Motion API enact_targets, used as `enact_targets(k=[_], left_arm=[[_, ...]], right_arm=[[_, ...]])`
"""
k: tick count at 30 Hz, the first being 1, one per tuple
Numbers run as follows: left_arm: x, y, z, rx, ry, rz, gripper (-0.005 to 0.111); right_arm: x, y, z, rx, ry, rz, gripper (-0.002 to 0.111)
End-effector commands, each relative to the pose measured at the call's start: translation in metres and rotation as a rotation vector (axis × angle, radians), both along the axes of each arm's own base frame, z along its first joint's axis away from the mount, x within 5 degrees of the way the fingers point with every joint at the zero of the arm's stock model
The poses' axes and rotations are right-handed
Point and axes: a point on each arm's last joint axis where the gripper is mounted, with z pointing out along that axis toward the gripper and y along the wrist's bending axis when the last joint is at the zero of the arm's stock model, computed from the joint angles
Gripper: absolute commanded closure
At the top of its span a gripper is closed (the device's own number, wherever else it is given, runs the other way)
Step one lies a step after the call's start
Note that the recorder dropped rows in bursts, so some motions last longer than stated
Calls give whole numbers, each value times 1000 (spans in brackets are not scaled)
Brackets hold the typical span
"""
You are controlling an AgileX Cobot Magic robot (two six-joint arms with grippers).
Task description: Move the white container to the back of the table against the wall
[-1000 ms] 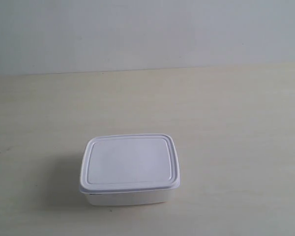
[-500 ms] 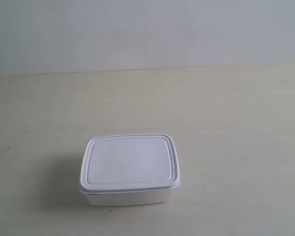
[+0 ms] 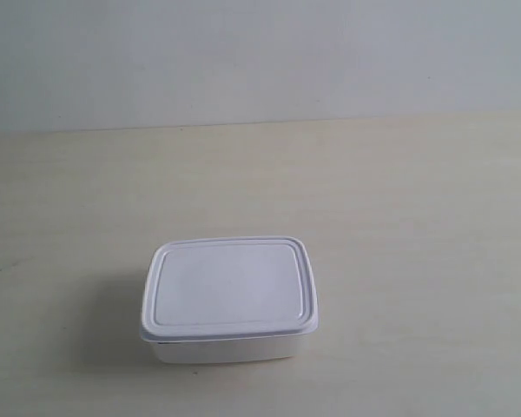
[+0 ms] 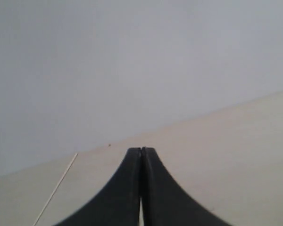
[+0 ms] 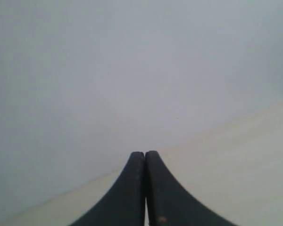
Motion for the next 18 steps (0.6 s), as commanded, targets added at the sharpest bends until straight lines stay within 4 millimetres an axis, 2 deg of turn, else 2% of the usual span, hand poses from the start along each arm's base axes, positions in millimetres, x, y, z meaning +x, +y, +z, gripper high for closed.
enact_targets(k=[1,6,10,14,18], left_arm=[[-1,-5,13,40,-142,-50,107],[-3,-10,26,36,-295,-104,107],[-7,-13,36,-219,-454,-209,107],[-8,-15,40,-501,-533,-305,107],[-9,-15,40,-585,-551,-332,107]], right_arm=[[-1,-4,5,218,-74,-18,108],[-1,-6,3,545,-77,-4,108],[-1,-6,3,625,-75,2,108],[-1,-6,2,692,-69,16,108],[-1,-6,3,754,-77,20,108]])
